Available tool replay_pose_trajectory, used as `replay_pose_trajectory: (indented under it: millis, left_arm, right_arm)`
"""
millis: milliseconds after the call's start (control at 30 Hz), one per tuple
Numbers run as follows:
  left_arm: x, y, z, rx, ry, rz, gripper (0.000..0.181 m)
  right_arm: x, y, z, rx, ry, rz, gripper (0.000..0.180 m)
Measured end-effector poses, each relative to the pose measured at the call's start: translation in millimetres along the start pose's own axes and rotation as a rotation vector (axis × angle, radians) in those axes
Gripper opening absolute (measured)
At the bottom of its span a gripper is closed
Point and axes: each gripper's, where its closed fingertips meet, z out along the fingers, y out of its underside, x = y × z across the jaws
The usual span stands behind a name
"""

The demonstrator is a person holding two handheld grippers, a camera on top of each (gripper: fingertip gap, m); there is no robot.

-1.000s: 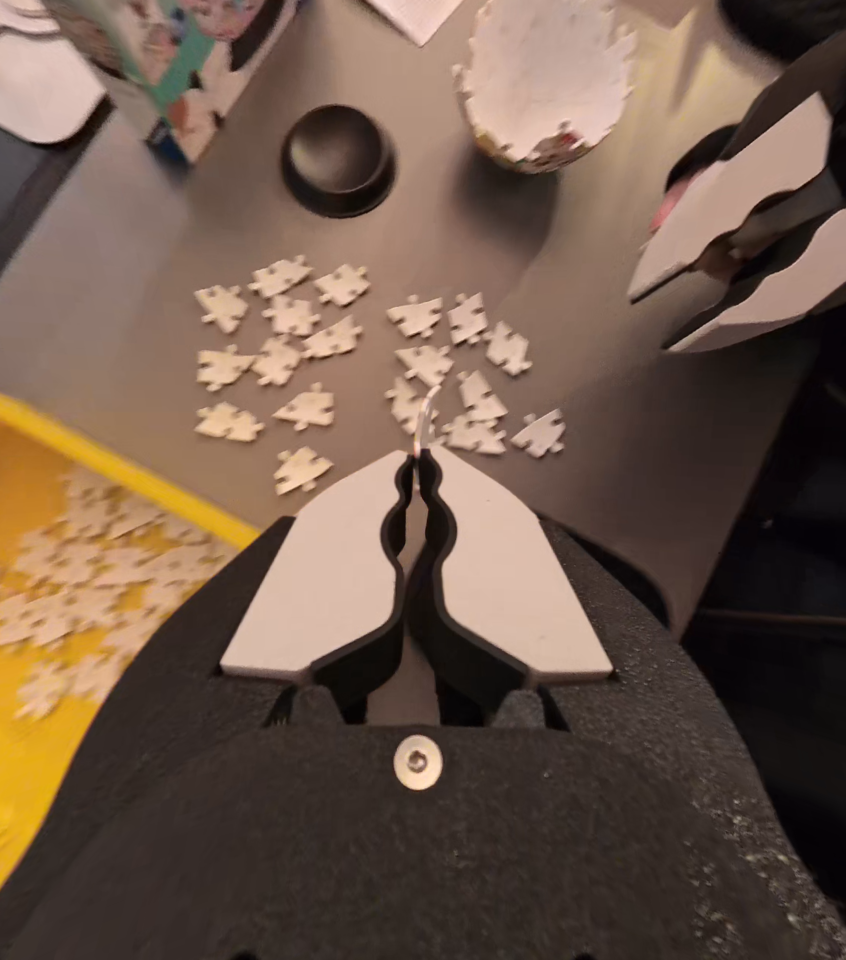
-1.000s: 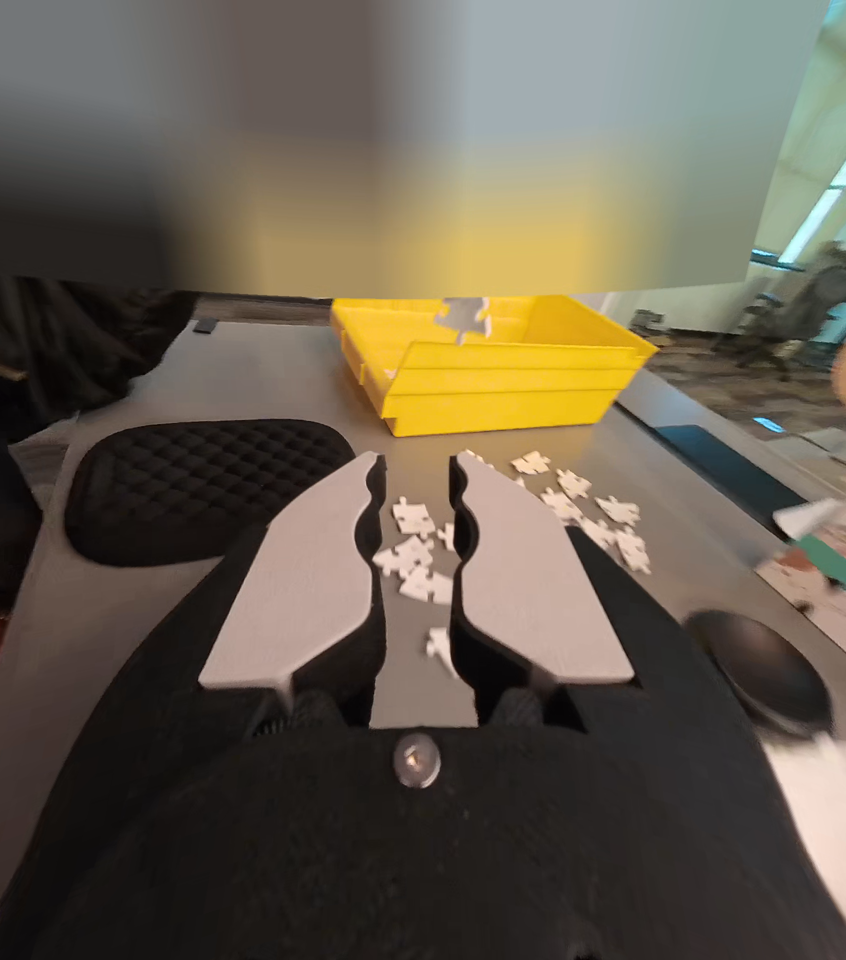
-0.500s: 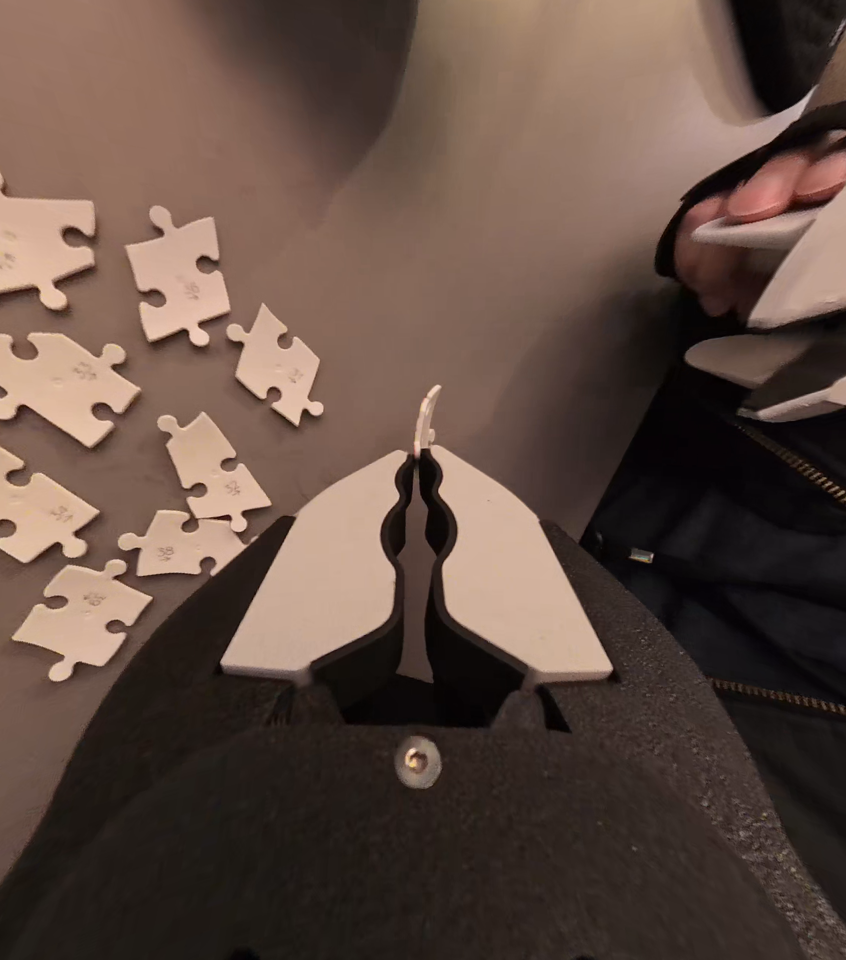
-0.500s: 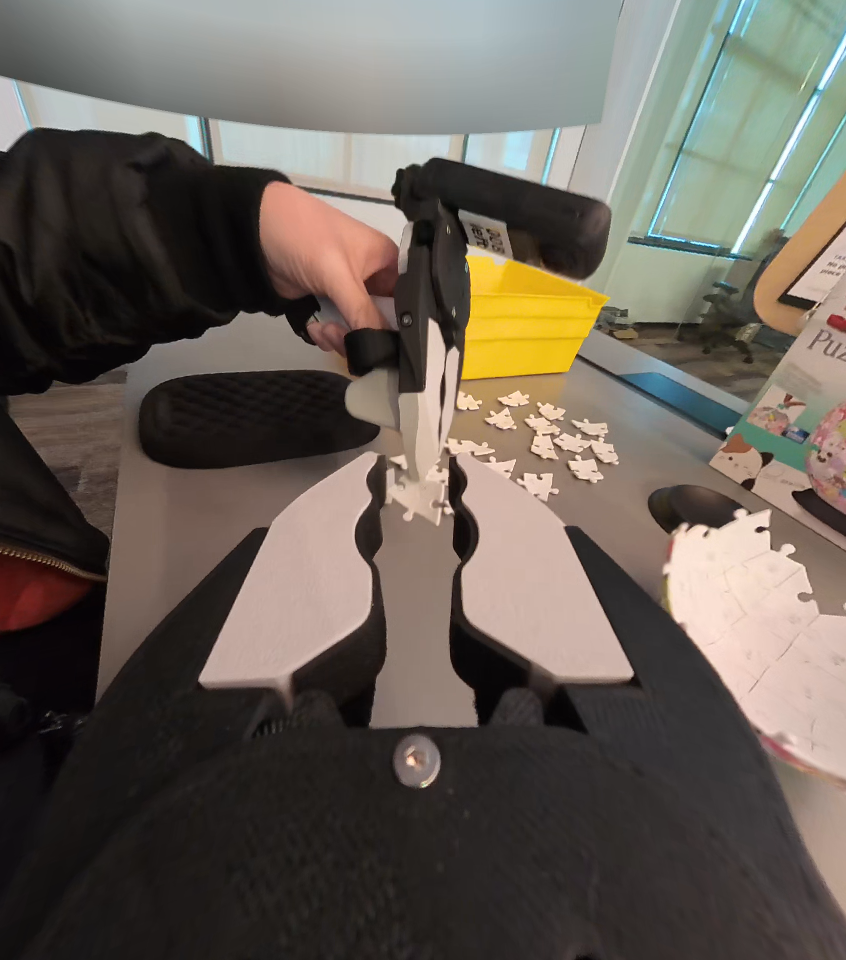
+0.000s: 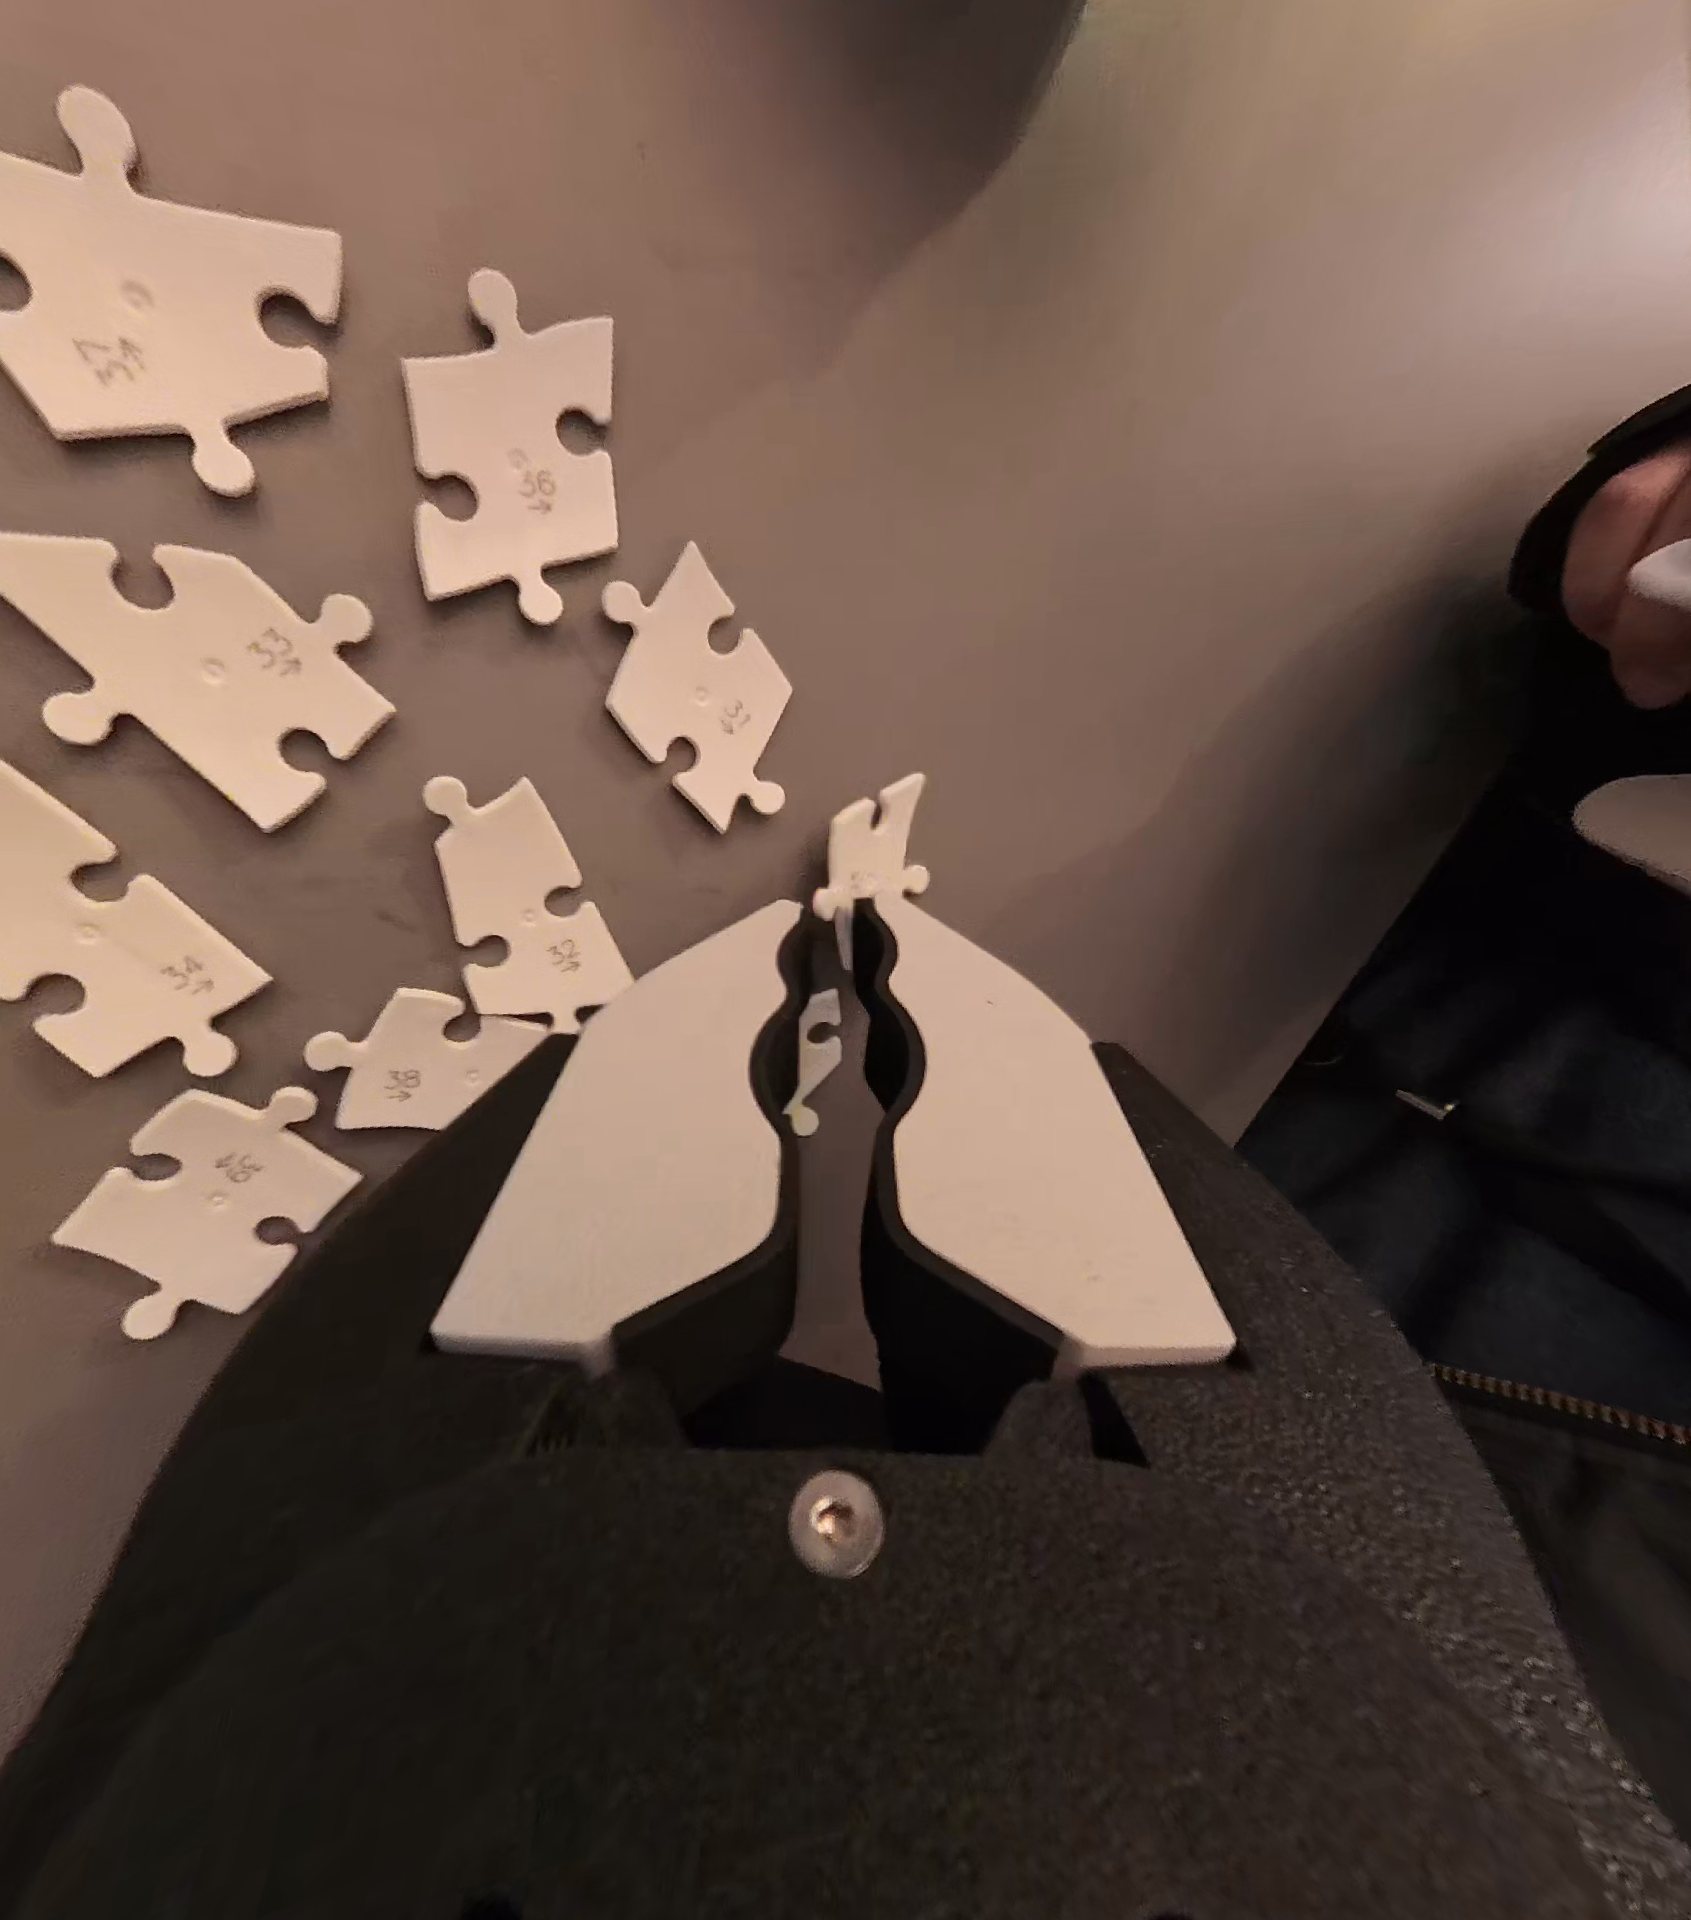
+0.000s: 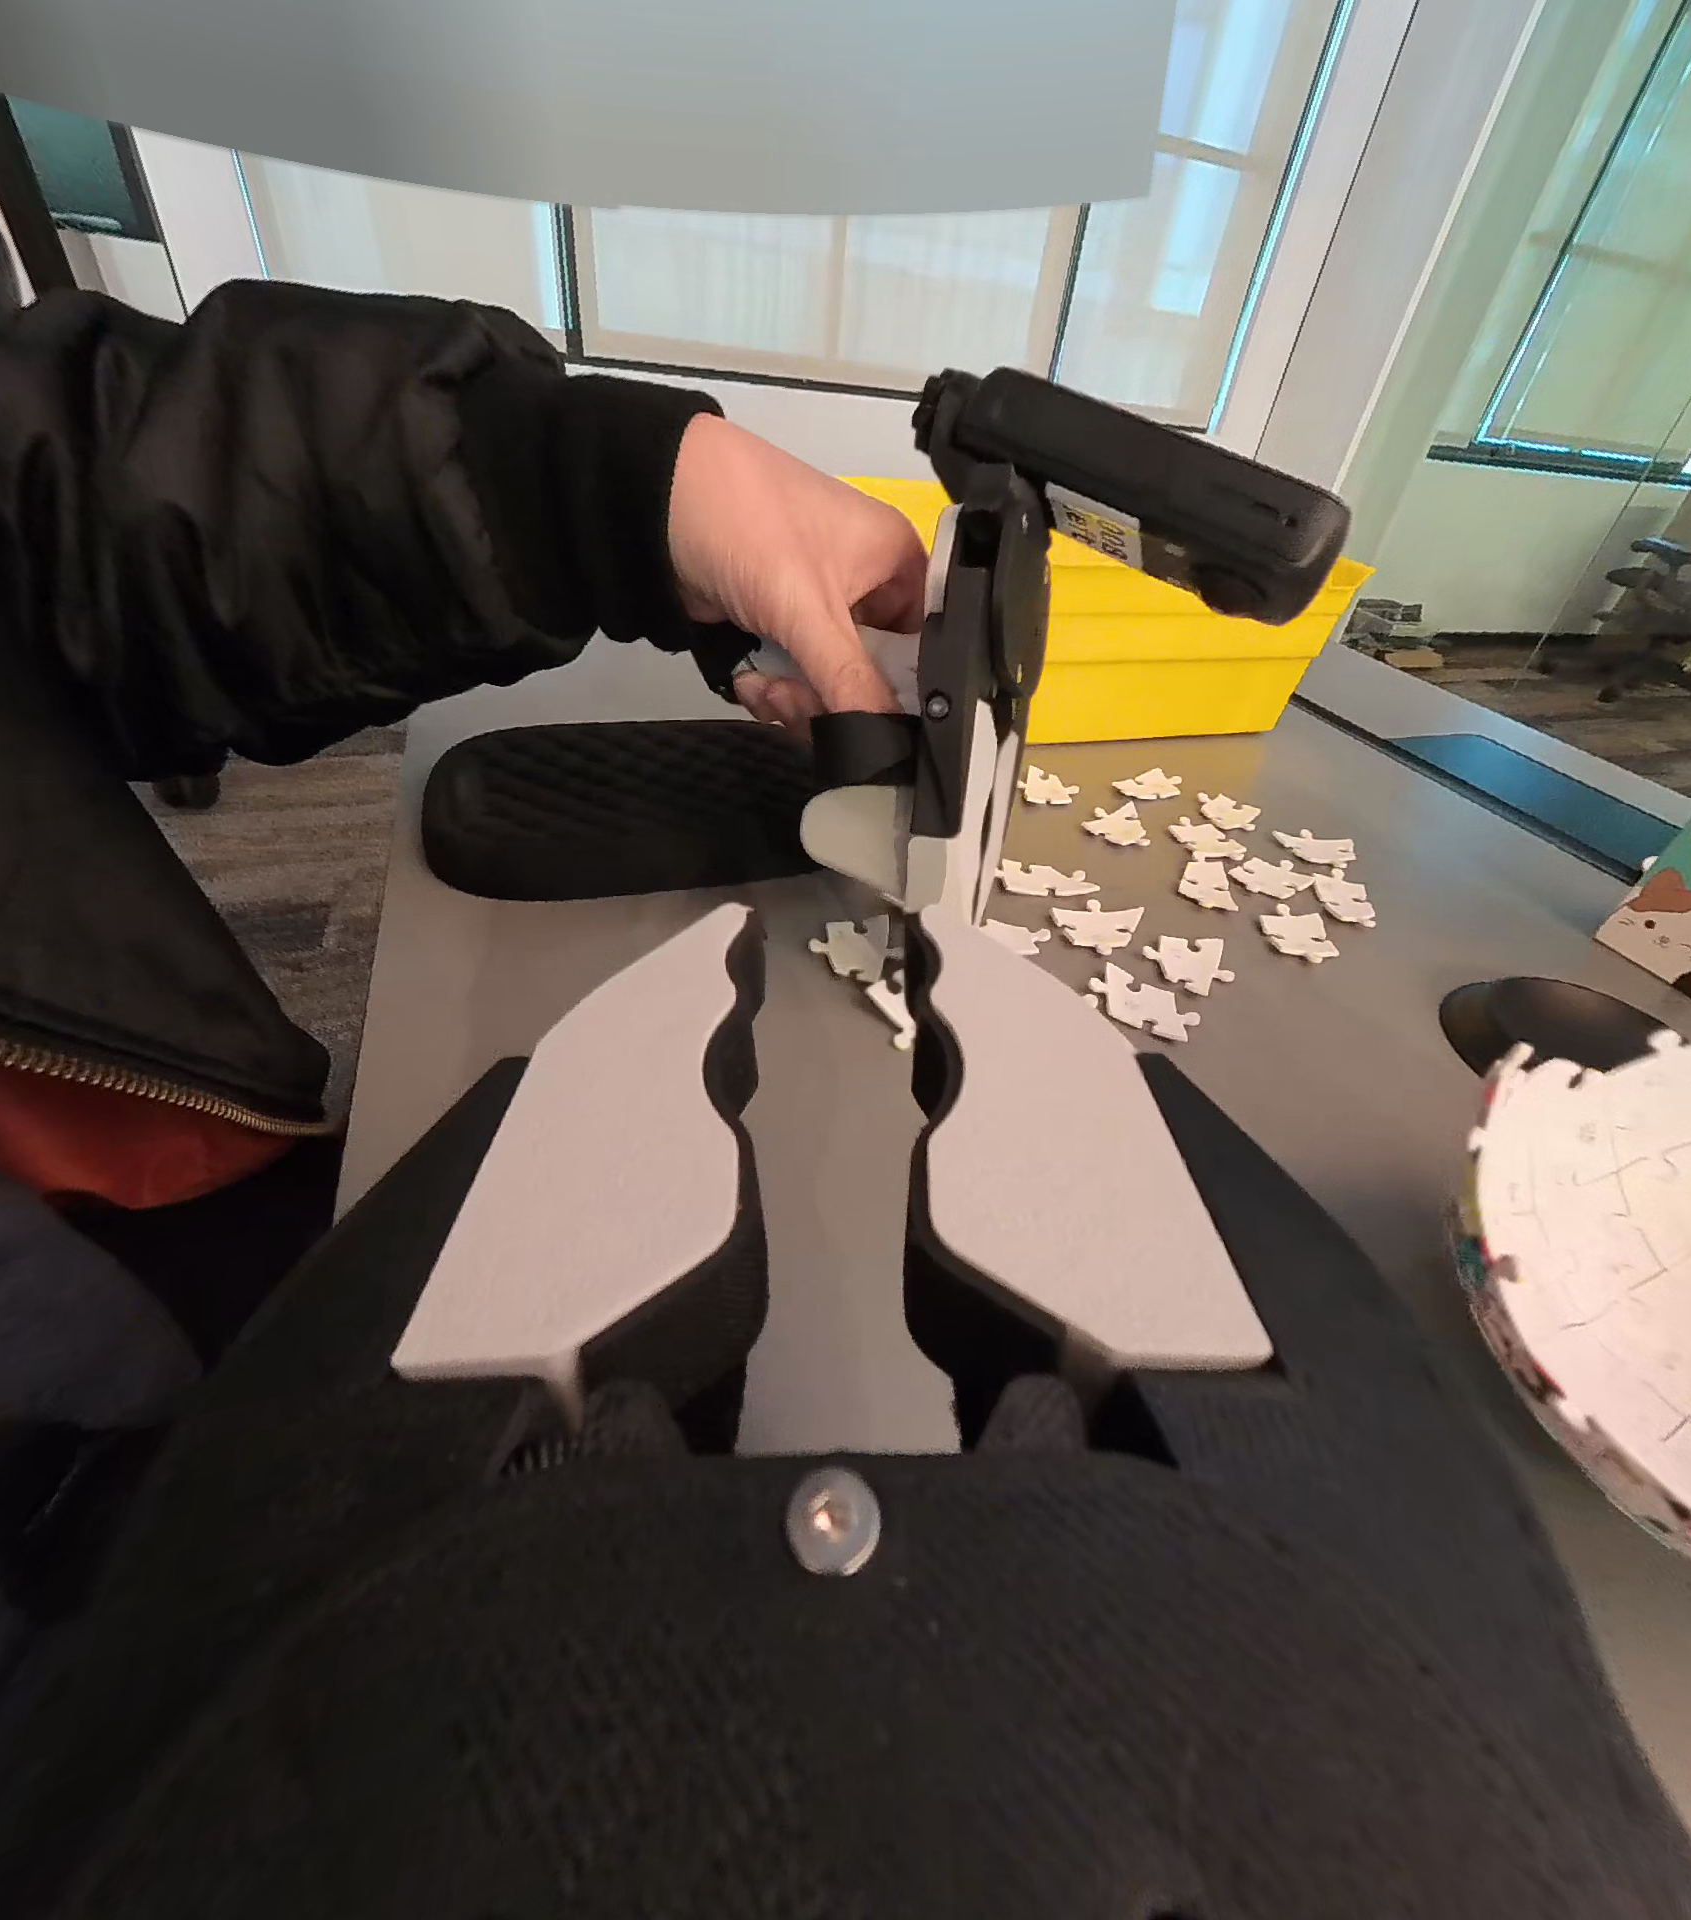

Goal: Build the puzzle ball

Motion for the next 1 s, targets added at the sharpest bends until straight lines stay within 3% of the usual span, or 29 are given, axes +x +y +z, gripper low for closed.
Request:
replay_pose_trajectory:
  millis: [67,233,333,433,467,533,600,700,1000]
  left_arm:
    - [-1,-4,0,0.014,-0.031,0.023,0.017]
    - [-8,-16,-17,0.139,-0.186,0.107,0.024]
    - [-7,-21,-47,0.339,-0.263,0.162,0.020]
    - [-13,-15,-104,0.650,-0.359,0.190,0.025]
    - [-21,-8,-128,0.762,-0.424,0.195,0.028]
    - [-45,18,-176,0.961,-0.603,0.200,0.054]
    - [-72,55,-219,1.120,-0.826,0.185,0.048]
    - [-89,103,-260,1.362,-1.054,0.212,0.052]
    - [-134,141,-246,1.384,-0.970,0.080,0.053]
  right_arm:
    - [1,2,0,-0.010,0.001,0.001,0.028]
    - [6,12,2,-0.055,0.010,0.018,0.032]
    - [7,14,5,-0.060,0.007,0.023,0.035]
    - [12,17,10,-0.075,0.025,0.022,0.041]
    - [14,19,12,-0.087,0.030,0.029,0.041]
    - [18,23,16,-0.112,0.041,0.049,0.041]
    - [24,21,20,-0.110,0.065,0.047,0.042]
    - [36,11,24,-0.063,0.125,0.011,0.042]
    - [70,-1,36,0.007,0.291,-0.036,0.040]
